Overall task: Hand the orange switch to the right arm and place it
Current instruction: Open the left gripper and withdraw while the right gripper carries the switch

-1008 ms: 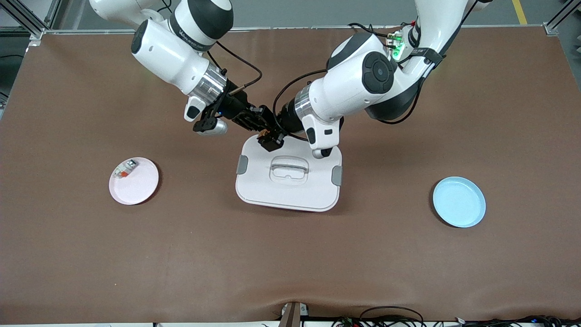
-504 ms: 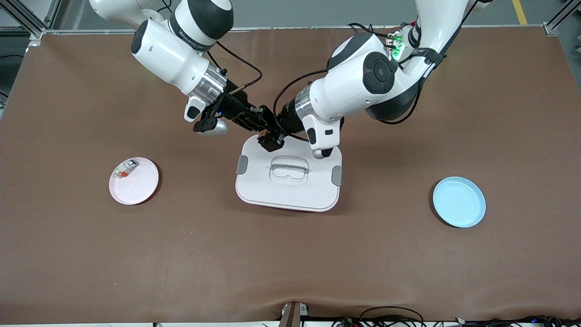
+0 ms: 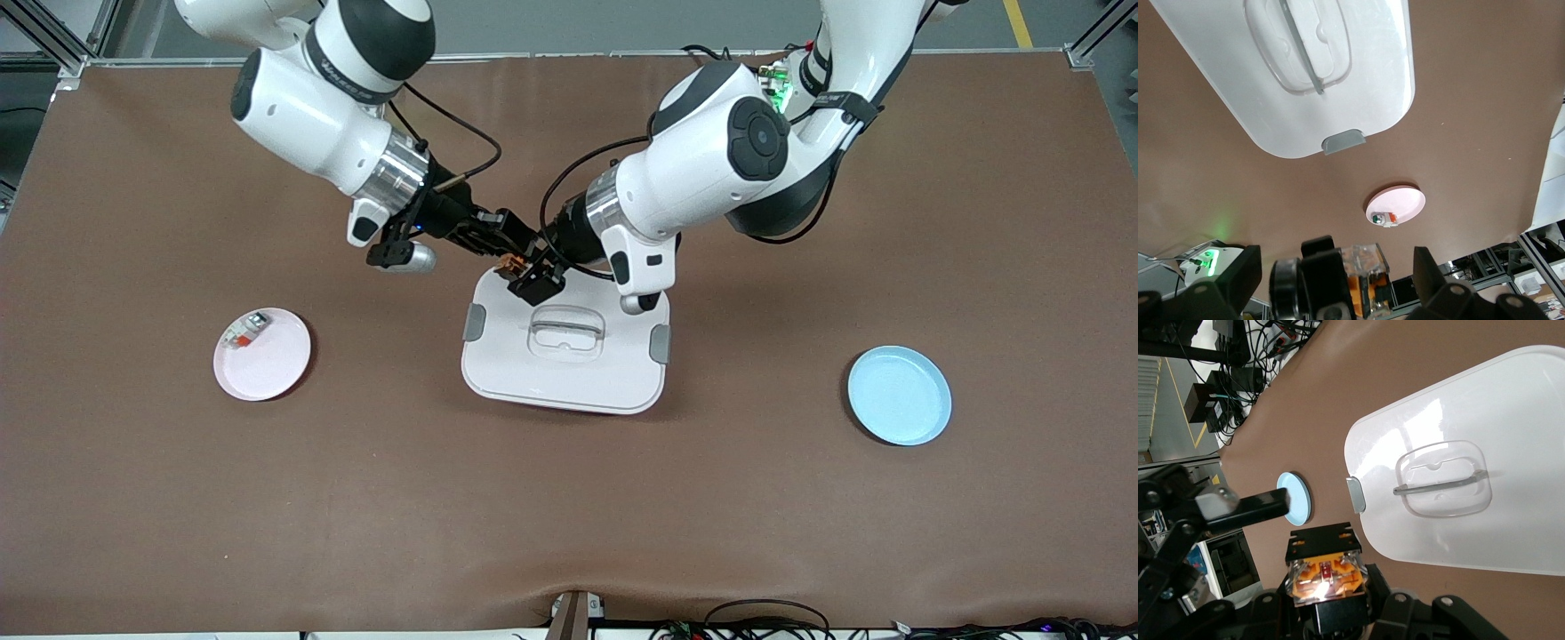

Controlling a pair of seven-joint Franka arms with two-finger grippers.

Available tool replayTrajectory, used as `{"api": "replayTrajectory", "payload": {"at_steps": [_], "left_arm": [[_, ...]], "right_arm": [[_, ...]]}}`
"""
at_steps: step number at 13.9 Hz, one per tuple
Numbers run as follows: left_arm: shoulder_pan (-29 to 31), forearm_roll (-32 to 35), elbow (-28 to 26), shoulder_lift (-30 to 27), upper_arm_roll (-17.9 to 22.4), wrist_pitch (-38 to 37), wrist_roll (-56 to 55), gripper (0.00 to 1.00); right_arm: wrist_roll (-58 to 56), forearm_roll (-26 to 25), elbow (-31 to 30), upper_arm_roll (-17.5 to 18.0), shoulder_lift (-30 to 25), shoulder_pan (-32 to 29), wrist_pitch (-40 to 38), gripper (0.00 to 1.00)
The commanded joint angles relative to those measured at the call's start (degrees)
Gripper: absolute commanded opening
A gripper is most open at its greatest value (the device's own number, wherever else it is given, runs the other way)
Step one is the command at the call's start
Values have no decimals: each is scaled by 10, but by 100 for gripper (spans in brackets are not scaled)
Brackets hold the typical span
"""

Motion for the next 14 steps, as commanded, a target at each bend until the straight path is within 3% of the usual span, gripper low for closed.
{"api": "replayTrajectory", "payload": {"at_steps": [1, 4, 8, 12, 14], "left_arm": [[16, 20, -4, -34, 5, -5, 21, 100], [55, 79, -7, -53, 4, -15, 56, 100], [99, 200, -8, -55, 4, -66, 158, 100], [146, 257, -8, -56, 4, -134, 310, 100], [159, 292, -8, -75, 5, -186, 387, 100]], "right_arm": [[-4, -16, 32, 4, -2, -39, -71, 0], [-16, -115, 82, 4, 0, -85, -177, 0], [-214, -156, 103, 4, 2, -162, -294, 0], [-386, -309, 101, 4, 1, -197, -324, 0], [-520, -420, 100, 4, 3, -200, -322, 0]]}}
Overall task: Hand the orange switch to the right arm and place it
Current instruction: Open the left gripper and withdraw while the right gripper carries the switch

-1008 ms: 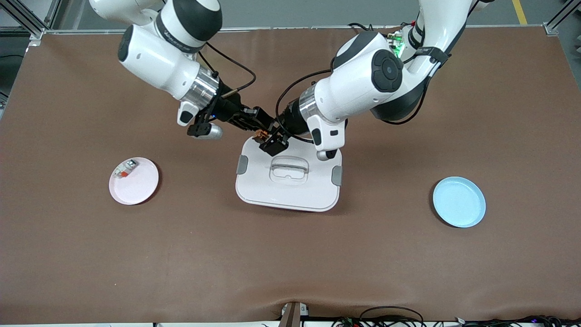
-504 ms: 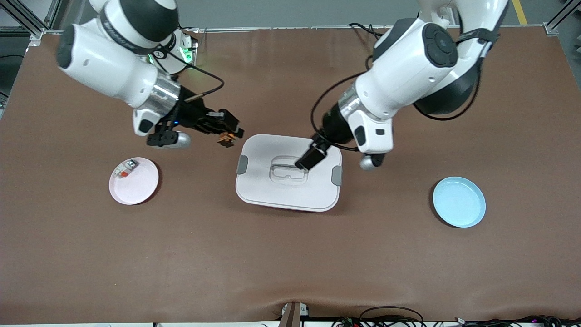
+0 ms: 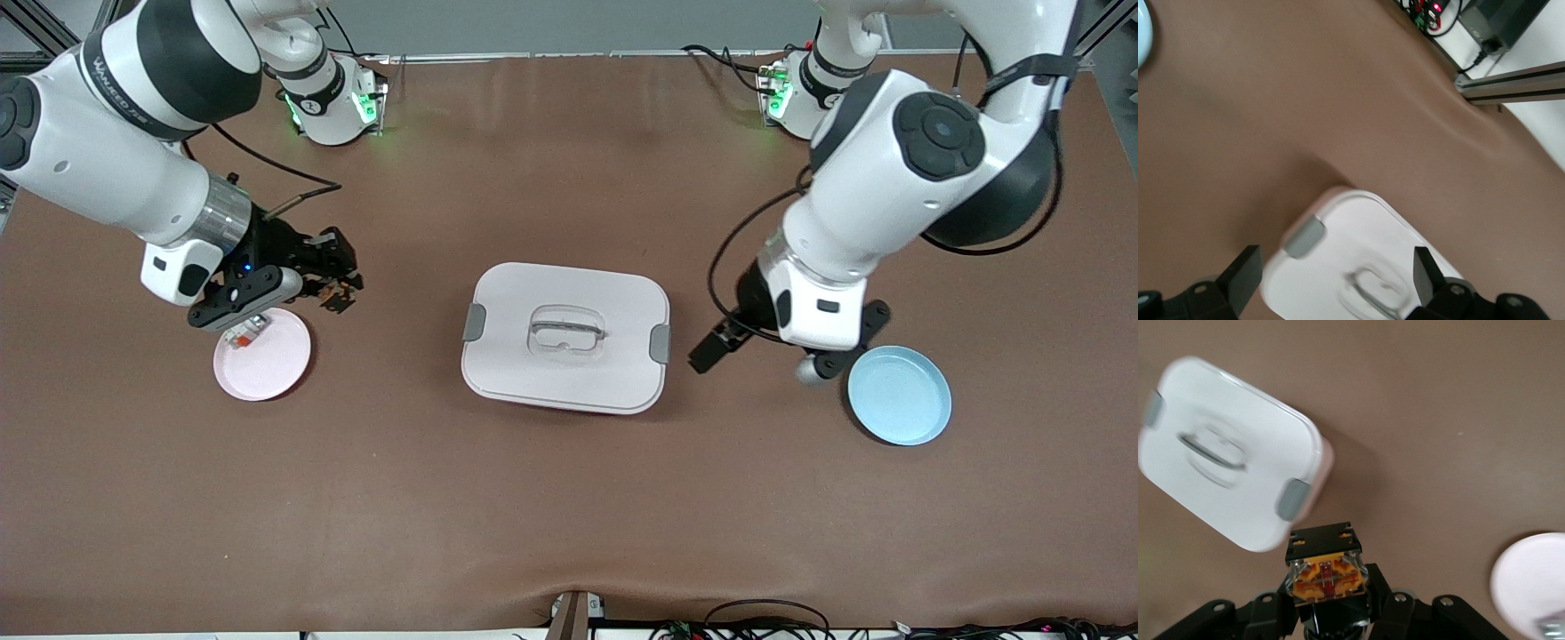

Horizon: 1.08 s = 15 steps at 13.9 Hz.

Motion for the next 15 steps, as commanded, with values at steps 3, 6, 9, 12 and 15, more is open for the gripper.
{"api": "replayTrajectory", "payload": {"at_steps": [3, 6, 9, 12, 15], "left_arm": [[71, 53, -8, -55, -1, -103, 165, 100], [118, 54, -8, -91, -1, -172, 276, 100], [157, 48, -8, -115, -5, -202, 348, 100], [157, 42, -14, -133, 1, -209, 382, 100], [84, 32, -24, -155, 98, -228, 438, 100]], "right_arm": [[-231, -122, 1, 10, 15, -46, 12, 0], [-368, -123, -33, 10, 23, -86, 75, 0], [-479, -161, -69, 10, 45, -124, 148, 0], [-557, -173, -118, 10, 55, -158, 227, 0], [-589, -211, -156, 10, 64, -174, 268, 0]]}}
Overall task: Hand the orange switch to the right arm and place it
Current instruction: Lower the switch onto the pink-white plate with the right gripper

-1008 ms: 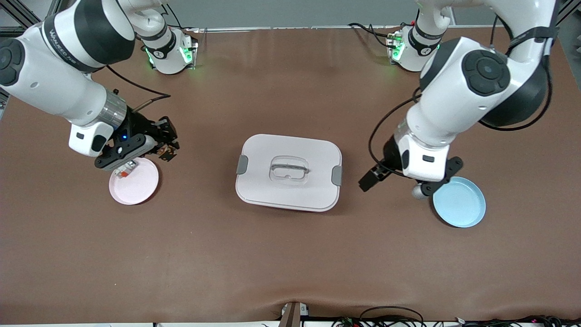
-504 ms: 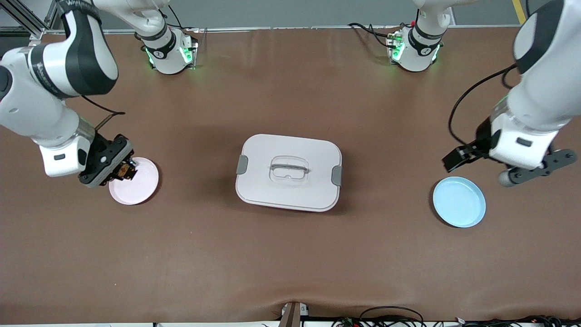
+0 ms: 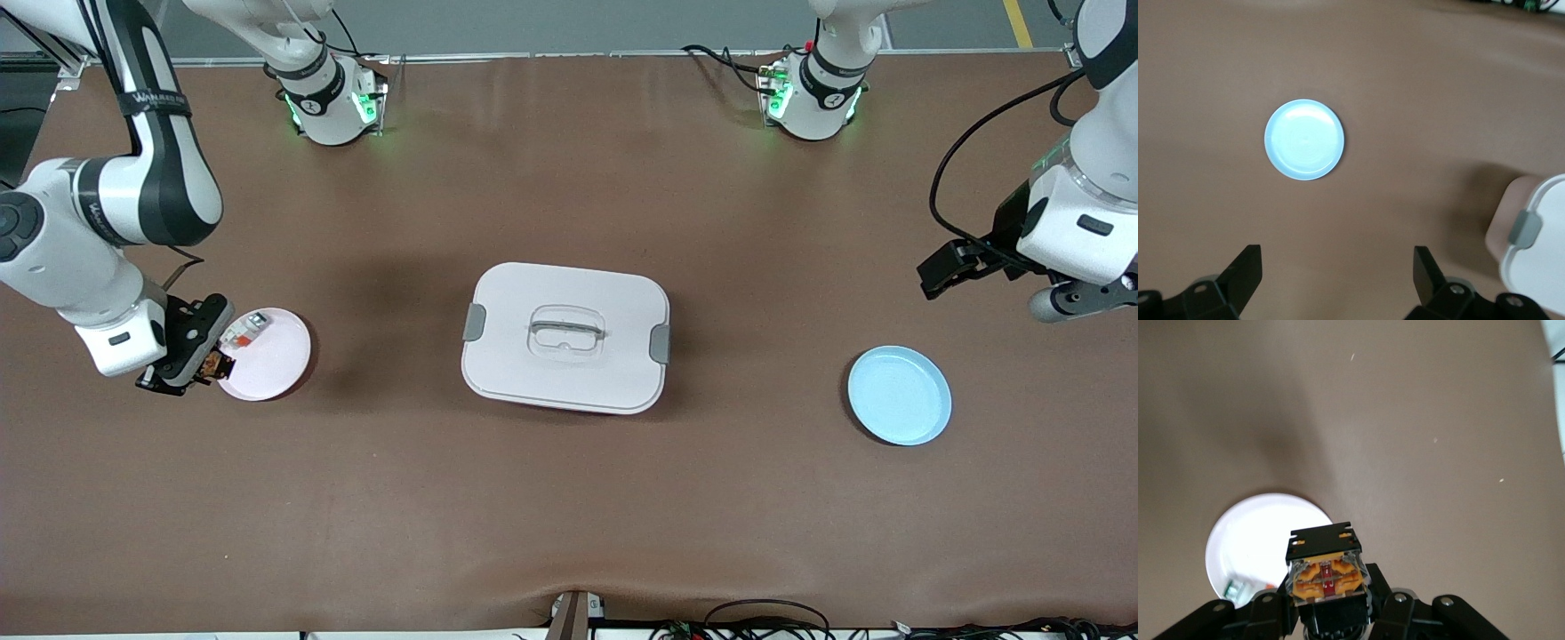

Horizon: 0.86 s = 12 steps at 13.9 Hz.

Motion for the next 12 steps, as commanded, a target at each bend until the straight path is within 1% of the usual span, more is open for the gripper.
{"api": "replayTrajectory", "payload": {"at_steps": [1, 2, 5, 6, 7, 9, 12], "left_arm": [[-65, -33, -24, -34, 95, -8, 52, 100], [-75, -49, -32, -39, 118, -8, 68, 100], [-131, -54, -51, -62, 199, -7, 127, 100], [-147, -55, -58, -74, 227, -6, 152, 100], [-152, -62, -62, -81, 243, -7, 184, 100], [-151, -73, -72, -98, 253, -8, 216, 100], [-156, -80, -72, -104, 257, -6, 220, 100]], "right_arm": [[-16, -49, -45, 11, -6, -18, 44, 0], [-15, -56, -60, 11, -6, -19, 53, 0], [-9, -63, -100, 10, -4, -19, 101, 0], [-6, -71, -109, 10, -3, -19, 103, 0], [-6, -74, -113, 10, 1, -19, 104, 0], [-5, -74, -133, 10, 5, -20, 121, 0], [-5, -74, -157, 8, 13, -20, 154, 0]]}}
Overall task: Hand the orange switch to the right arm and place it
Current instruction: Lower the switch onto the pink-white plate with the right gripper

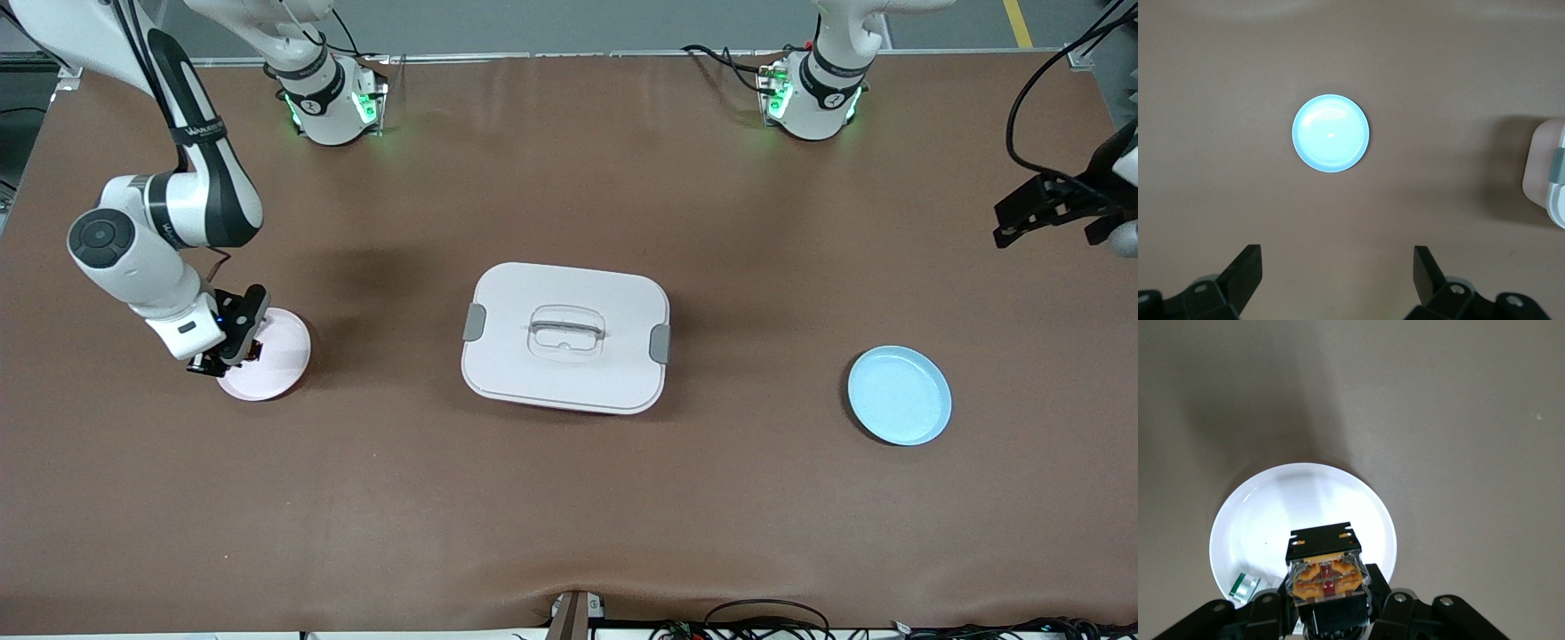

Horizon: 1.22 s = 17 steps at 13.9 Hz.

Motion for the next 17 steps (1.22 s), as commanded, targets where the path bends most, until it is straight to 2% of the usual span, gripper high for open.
{"api": "replayTrajectory", "payload": {"at_steps": [1, 3, 6, 11, 17], "left_arm": [[-19, -12, -21, -17, 11, 1, 9, 100], [-19, -18, -49, -31, 10, 14, 9, 100], [-19, -19, -53, -38, -4, 12, 3, 100], [-20, -18, -61, -44, -11, 17, -3, 100], [-18, -18, -61, -44, -13, 12, -2, 100]], "right_arm": [[2, -16, -18, 7, 5, -12, 25, 0], [2, -30, -20, 4, 12, -12, 28, 0], [2, -53, -21, 3, 18, -23, 28, 0], [2, -54, -47, 3, 49, -30, 87, 0], [2, -54, -51, 3, 69, -29, 97, 0]]}}
